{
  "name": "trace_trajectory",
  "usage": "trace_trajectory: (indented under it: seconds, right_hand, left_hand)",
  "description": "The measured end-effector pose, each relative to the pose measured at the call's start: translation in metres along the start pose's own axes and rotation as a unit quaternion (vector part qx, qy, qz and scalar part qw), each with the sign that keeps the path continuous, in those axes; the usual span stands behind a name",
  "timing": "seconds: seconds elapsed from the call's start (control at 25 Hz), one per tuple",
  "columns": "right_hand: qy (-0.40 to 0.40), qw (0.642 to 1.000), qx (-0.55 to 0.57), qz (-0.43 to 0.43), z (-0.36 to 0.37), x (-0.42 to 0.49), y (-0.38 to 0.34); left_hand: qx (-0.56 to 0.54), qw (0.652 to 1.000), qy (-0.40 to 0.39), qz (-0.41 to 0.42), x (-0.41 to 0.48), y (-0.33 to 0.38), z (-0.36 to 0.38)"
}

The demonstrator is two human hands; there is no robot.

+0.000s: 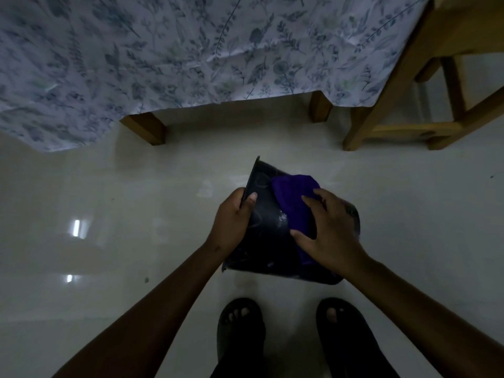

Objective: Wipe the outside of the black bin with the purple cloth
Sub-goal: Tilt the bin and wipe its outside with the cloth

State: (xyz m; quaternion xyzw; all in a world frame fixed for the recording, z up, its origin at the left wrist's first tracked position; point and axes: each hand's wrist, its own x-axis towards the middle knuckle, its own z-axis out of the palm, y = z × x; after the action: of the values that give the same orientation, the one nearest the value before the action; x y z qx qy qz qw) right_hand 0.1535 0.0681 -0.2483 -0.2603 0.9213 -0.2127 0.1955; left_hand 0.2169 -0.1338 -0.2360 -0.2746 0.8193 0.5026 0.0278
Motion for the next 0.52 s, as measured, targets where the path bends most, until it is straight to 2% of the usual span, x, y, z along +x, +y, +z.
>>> trace_trajectory:
  seconds: [0.08,0.16,0.24,0.32,0.4,0.52]
  right_hand:
    - [0.05,0.995,-0.066,-0.057,0.011,0.011,-0.005]
    - [0.049,0.99,-0.078,-0.103,0.02,0.029,-0.007]
    - [0.026,0.997,-0.017,-0.072,0.019,0.056,0.002]
    - [0.017,0.998,0.053,0.009,0.012,0.069,0.019]
    - [0.042,0.998,0.012,0.038,0.015,0.044,0.023]
    - [0.03,0.993,-0.085,-0.071,0.047,-0.032,-0.016]
  left_hand:
    - [-0.002,1.0,-0.001,0.018,0.003,-0.003,0.001]
    - [0.008,0.999,0.008,0.03,0.003,-0.005,0.003]
    - [0.017,0.999,0.02,0.039,0.001,-0.009,0.005]
    - [0.03,0.998,0.029,0.044,0.001,-0.012,0.004]
    - [0.044,0.997,0.032,0.049,0.005,-0.013,0.003]
    - [0.065,0.996,0.028,0.055,0.01,-0.016,0.004]
